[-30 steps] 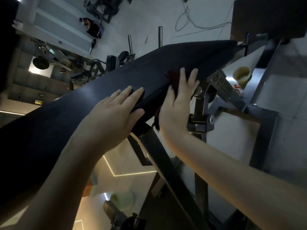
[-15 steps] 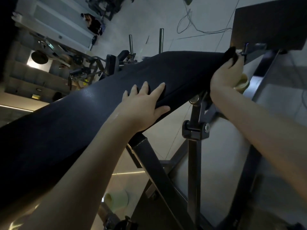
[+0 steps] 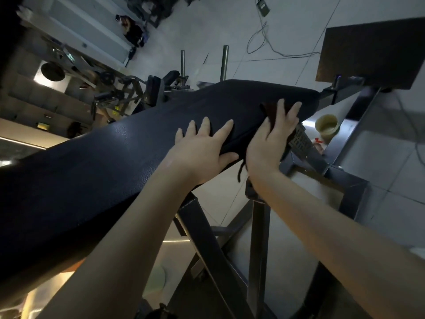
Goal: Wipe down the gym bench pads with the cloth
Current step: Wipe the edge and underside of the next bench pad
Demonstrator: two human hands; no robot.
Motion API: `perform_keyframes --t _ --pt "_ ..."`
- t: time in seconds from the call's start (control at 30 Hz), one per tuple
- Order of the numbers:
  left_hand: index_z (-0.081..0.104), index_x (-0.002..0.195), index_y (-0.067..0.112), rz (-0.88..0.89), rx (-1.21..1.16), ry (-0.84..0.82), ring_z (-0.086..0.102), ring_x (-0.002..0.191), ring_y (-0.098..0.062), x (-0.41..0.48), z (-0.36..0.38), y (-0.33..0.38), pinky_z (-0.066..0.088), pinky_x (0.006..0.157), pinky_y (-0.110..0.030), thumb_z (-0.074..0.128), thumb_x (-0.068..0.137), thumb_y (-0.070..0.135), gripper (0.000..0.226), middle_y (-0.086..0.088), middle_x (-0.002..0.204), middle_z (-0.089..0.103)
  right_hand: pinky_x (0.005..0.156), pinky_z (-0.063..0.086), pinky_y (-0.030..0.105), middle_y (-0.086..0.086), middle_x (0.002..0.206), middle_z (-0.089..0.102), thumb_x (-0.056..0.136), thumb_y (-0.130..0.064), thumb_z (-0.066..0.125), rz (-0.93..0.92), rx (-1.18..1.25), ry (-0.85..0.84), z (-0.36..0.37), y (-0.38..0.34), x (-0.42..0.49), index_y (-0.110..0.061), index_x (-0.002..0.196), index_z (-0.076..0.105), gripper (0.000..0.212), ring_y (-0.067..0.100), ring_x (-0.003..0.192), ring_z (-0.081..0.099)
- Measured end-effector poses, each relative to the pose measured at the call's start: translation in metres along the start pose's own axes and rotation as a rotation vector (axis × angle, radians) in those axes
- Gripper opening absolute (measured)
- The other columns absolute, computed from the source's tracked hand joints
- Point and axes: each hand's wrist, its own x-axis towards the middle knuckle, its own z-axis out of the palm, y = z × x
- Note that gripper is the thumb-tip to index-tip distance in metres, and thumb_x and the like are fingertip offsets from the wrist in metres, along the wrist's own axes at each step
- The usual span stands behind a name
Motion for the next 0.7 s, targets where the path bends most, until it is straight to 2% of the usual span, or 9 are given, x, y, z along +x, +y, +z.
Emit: perform_keyframes --t 0.07,0.13,0.23,0.33,0.5,0.53,0.6,0.7 --pt "-0.008 0.155 0.04 -0.003 0.004 -0.009 -0.002 0.15 -0.04 0.0 0.0 0.0 0.003 0.121 -0.053 0.029 0.1 0.059 0.07 -0.015 0.165 -0.003 0.122 -0.001 0.035 0.006 0.164 0.003 0.103 -0.011 0.036 0.057 0.027 0.105 -0.002 0.007 0.029 -0.015 0.151 0.032 0.048 0.023 0.15 -0.001" --pt "-0.009 0.155 0.04 -0.01 0.002 -0.021 -0.002 0.151 -0.039 0.001 -0.001 0.001 0.003 0.122 -0.053 0.029 0.099 0.06 0.07 -0.014 0.165 -0.003 0.123 0.008 0.04 0.007 0.163 0.01 0.103 -0.01 0.036 0.101 0.037 0.171 -0.004 0.012 0.052 -0.014 0.149 0.035 0.046 0.024 0.15 0.005" --pt "-0.009 0.155 0.04 -0.012 -0.002 -0.023 -0.002 0.151 -0.038 0.001 -0.002 0.001 0.003 0.122 -0.053 0.028 0.099 0.06 0.07 -0.013 0.165 -0.003 0.122 0.013 0.034 0.007 0.161 0.02 0.103 -0.011 0.035 0.143 0.023 0.216 -0.013 0.02 0.081 -0.016 0.147 0.038 0.045 0.022 0.148 0.016" --pt "-0.007 0.155 0.04 -0.004 -0.02 -0.016 0.0 0.151 -0.038 -0.001 -0.001 0.001 0.004 0.122 -0.053 0.03 0.099 0.06 0.07 -0.013 0.165 -0.001 0.118 0.026 0.038 0.004 0.154 0.036 0.102 -0.017 0.035 0.27 0.048 0.26 -0.024 0.029 0.109 -0.02 0.146 0.041 0.044 0.02 0.141 0.033" --pt "0.0 0.157 0.035 0.083 -0.066 0.057 0.004 0.151 -0.035 -0.011 -0.004 -0.004 0.007 0.122 -0.051 0.041 0.099 0.054 0.073 -0.013 0.165 0.005 0.108 0.041 0.046 0.013 0.147 0.042 0.096 -0.016 0.035 0.268 0.191 0.143 -0.018 0.022 0.083 -0.016 0.143 0.04 0.047 0.028 0.132 0.045" --pt "0.001 0.157 0.035 0.121 -0.076 0.064 0.005 0.151 -0.033 -0.016 -0.005 -0.008 0.008 0.122 -0.049 0.047 0.098 0.051 0.077 -0.011 0.165 0.006 0.109 0.039 0.049 0.013 0.15 0.038 0.094 -0.016 0.034 0.265 0.192 0.114 -0.015 0.012 0.064 -0.016 0.145 0.037 0.051 0.03 0.134 0.042" --pt "-0.002 0.157 0.033 0.174 -0.031 0.059 0.005 0.152 -0.025 -0.028 -0.005 -0.019 0.009 0.123 -0.044 0.062 0.092 0.045 0.092 -0.005 0.166 0.003 0.118 0.024 0.051 0.004 0.161 0.017 0.097 -0.012 0.034 0.249 0.164 0.047 -0.008 -0.014 0.015 -0.023 0.152 0.027 0.057 0.027 0.146 0.023" --pt "-0.007 0.156 0.028 0.152 0.053 0.066 0.001 0.152 -0.016 -0.051 0.001 -0.036 0.008 0.123 -0.039 0.069 0.086 0.045 0.105 0.003 0.166 -0.004 0.121 0.009 0.039 -0.009 0.163 -0.005 0.103 -0.007 0.034 0.128 0.156 -0.131 0.003 -0.03 -0.071 -0.028 0.154 0.016 0.058 0.015 0.15 -0.004"
